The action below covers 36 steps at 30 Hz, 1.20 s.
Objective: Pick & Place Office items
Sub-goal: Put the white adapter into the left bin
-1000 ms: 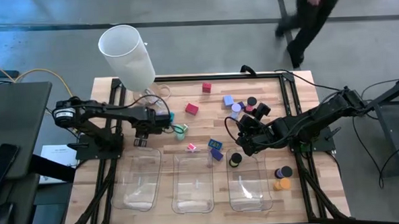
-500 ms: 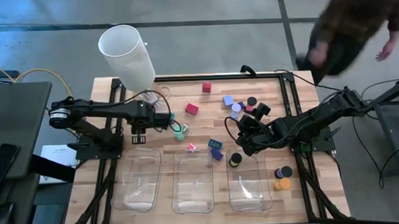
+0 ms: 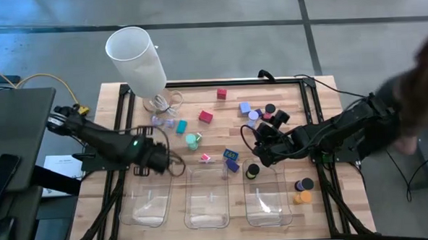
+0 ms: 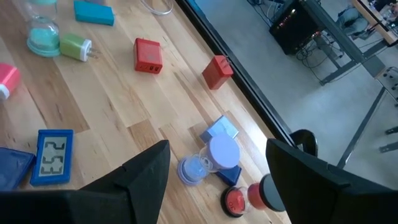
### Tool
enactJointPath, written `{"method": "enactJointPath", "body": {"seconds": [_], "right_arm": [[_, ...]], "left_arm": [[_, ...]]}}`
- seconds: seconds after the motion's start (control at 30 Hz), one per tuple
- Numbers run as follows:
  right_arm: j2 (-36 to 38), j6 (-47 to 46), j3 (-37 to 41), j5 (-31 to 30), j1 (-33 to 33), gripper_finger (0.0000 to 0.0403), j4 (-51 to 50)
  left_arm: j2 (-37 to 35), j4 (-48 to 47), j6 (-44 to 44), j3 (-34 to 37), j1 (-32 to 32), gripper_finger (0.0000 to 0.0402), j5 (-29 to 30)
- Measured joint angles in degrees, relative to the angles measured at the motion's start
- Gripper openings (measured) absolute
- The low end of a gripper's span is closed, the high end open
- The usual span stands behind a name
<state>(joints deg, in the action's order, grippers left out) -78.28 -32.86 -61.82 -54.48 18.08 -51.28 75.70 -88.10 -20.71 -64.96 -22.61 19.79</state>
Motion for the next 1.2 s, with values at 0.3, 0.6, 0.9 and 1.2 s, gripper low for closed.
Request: {"method": "enactJointPath", "body": {"seconds": [0.3, 0.6, 0.9, 1.2], "right_arm": [[0.0, 3.91, 0.0, 1.5, -2.84, 0.0256, 5.1], [0.0, 8.93, 0.0, 4.15, -4.78, 0.0256, 9.61], [0.0, 11.73, 0.0, 4.53, -4.76, 0.0256, 11.19], [0.0, 11.76, 0.0, 5.6, -4.76, 0.0256, 11.24]], "left_arm": [[0.04, 4.11, -15.61, -0.11, -11.81, 0.0126, -2.63], [0.05, 11.92, -36.64, -0.11, -14.28, 0.0129, -6.71], [3.9, 12.4, -45.9, 0.66, -14.77, 0.0134, -10.45], [9.08, 12.79, -44.5, 0.76, -14.64, 0.0134, -11.5]]}}
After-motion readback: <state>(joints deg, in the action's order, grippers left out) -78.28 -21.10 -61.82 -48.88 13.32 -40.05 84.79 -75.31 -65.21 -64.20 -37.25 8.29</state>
